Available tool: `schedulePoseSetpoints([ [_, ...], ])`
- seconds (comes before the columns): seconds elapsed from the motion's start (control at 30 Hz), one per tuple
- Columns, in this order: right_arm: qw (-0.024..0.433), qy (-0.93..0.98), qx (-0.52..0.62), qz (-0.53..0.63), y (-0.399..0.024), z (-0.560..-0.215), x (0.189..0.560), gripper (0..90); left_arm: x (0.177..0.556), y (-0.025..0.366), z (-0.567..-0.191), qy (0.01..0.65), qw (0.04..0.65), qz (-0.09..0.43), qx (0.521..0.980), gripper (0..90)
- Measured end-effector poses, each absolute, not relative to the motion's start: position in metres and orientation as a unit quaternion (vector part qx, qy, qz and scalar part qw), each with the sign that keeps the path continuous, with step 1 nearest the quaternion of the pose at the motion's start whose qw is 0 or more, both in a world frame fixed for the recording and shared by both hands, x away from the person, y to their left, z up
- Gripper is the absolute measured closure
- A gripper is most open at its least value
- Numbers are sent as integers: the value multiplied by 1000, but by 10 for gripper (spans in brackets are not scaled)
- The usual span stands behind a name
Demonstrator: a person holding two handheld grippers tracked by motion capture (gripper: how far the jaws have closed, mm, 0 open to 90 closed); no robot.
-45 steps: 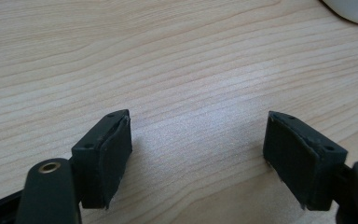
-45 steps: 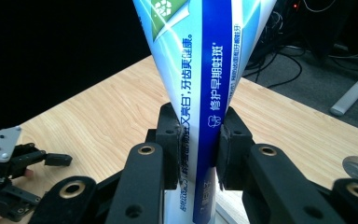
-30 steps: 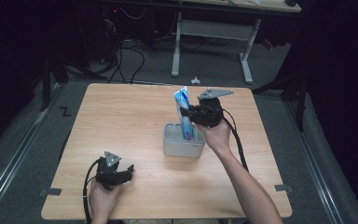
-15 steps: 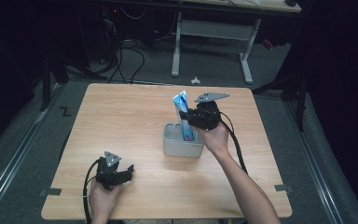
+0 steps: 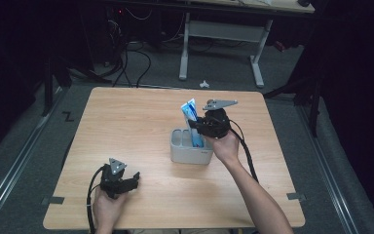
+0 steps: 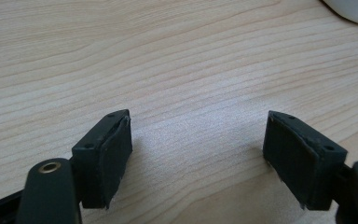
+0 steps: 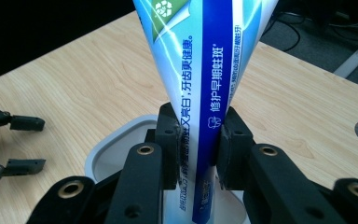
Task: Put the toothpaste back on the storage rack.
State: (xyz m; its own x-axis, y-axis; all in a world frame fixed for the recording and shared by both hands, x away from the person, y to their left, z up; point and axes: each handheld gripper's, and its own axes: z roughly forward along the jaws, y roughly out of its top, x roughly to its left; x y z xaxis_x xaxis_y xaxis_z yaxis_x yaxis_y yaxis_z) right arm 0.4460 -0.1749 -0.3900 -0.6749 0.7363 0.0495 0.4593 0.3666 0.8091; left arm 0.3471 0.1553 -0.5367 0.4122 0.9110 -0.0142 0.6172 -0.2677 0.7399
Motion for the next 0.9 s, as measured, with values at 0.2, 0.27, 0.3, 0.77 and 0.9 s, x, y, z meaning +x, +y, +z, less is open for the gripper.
schedulePoseSetpoints([
  [0.2, 160, 814, 369, 420, -172, -394, 446, 736, 347, 155, -537, 498, 343, 214, 767, 243],
  [0.27, 158, 812, 368, 423, -172, -395, 445, 736, 347, 155, -537, 498, 343, 214, 767, 244],
  [0.3, 158, 812, 368, 423, -172, -395, 445, 736, 347, 155, -537, 498, 343, 214, 767, 244],
  [0.77, 149, 812, 379, 418, -176, -405, 444, 733, 347, 155, -537, 498, 343, 214, 767, 244],
  [0.9, 152, 815, 377, 413, -175, -407, 444, 732, 347, 155, -537, 498, 343, 214, 767, 244],
])
